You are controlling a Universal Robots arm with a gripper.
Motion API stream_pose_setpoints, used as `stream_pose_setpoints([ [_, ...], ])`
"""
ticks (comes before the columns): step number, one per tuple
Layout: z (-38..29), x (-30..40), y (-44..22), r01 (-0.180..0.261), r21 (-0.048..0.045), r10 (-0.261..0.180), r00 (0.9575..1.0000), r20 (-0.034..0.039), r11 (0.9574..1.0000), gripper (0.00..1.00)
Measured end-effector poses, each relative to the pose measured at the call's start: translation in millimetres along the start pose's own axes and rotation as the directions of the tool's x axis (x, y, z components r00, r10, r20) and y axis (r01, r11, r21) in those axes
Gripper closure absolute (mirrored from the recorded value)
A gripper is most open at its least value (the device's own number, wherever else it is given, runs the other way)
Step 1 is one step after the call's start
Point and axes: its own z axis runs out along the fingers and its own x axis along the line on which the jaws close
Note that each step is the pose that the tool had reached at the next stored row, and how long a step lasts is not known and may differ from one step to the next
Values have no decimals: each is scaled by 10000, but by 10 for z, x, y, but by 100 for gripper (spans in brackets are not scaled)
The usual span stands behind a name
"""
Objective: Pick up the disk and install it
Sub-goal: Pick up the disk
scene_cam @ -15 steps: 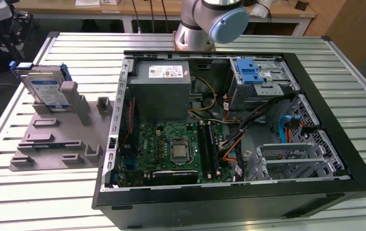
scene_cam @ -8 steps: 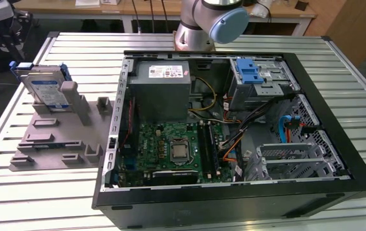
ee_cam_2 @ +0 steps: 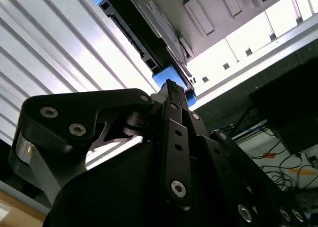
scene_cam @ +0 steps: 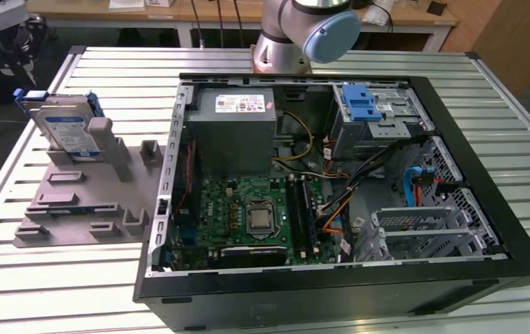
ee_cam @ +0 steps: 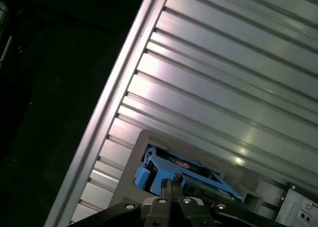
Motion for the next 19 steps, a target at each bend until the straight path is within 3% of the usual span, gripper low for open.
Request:
stream_pose_setpoints([
  [3, 0, 0, 0, 529, -7, -529, 9986, -13, 9986, 89],
  [8, 0, 0, 0, 1234, -21, -1234, 9924, -27, 9924, 89],
  [14, 0, 0, 0, 1382, -17, -1382, 9904, -33, 9904, 89],
  [17, 1, 0, 0, 1885, -28, -1885, 9821, -42, 9821, 89],
  [19, 3, 0, 0, 2254, -36, -2254, 9743, -48, 9743, 89],
])
